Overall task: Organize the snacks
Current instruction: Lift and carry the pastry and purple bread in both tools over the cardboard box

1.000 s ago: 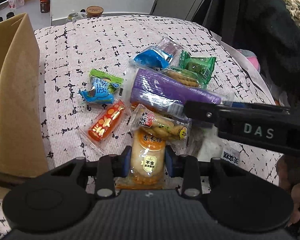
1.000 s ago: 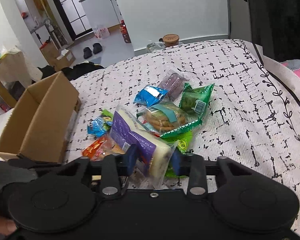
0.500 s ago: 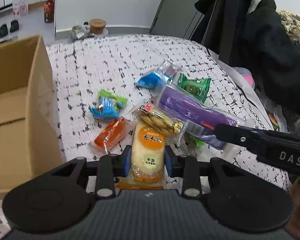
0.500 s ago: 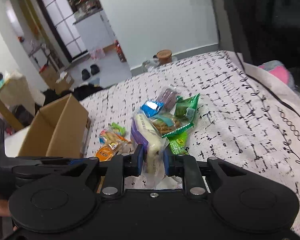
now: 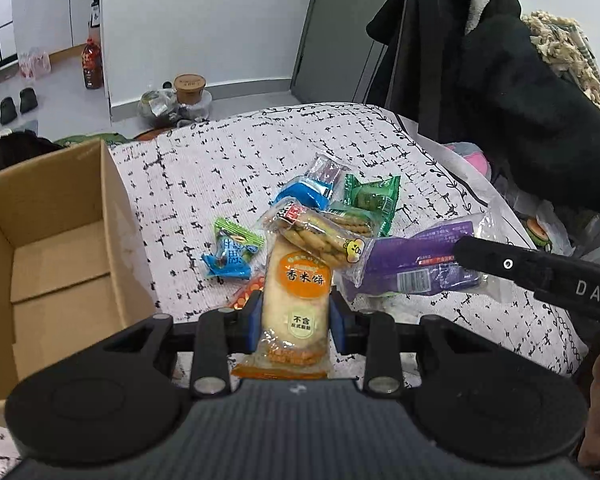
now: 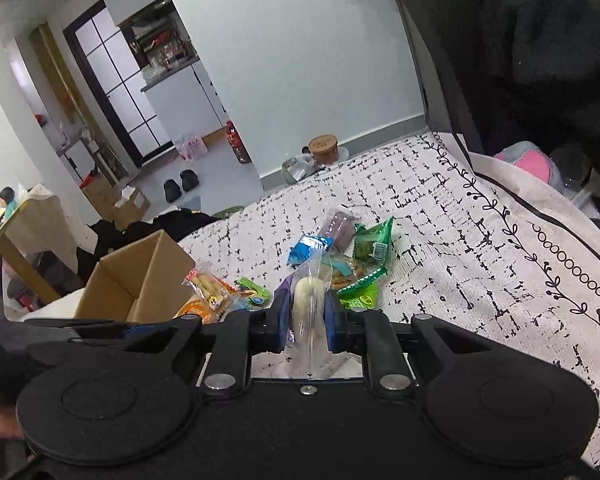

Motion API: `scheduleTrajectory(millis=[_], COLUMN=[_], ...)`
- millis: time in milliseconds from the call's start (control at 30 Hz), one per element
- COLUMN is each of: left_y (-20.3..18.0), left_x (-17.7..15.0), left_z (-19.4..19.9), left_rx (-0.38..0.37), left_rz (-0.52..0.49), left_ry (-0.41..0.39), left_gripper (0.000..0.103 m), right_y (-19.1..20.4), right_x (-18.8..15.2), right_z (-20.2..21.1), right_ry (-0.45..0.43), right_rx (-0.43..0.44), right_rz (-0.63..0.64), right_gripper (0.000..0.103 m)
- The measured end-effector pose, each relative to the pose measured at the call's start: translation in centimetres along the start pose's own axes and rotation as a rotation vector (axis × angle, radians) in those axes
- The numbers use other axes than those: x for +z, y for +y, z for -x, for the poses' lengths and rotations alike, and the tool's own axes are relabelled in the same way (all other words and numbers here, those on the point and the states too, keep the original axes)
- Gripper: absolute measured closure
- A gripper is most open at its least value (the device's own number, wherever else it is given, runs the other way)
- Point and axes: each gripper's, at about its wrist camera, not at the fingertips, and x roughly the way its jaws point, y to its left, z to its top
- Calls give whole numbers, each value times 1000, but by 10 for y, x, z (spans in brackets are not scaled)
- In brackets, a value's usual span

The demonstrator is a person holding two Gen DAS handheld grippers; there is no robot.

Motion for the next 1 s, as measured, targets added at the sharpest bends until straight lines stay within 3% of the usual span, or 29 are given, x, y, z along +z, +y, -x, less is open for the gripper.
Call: scheduleTrajectory(millis=[67, 233, 633, 1000], left_y=[-11, -20, -9, 24], left_x=[1, 4, 12, 19], left_z=[3, 0, 18, 42], left_rx=[68, 52, 55, 95], left_rz=[-99, -175, -151, -101], left_ry=[-13, 37, 17, -22], left_gripper=[70, 70, 70, 70], right_y=[3, 10, 30, 66], right_x=[1, 3, 9, 24], right_z=[2, 8, 8, -2], right_ry=[-10, -36, -55, -95], right_rx=[7, 4, 38, 91], right_rz=[2, 7, 10, 41], right_gripper=[86, 86, 86, 86])
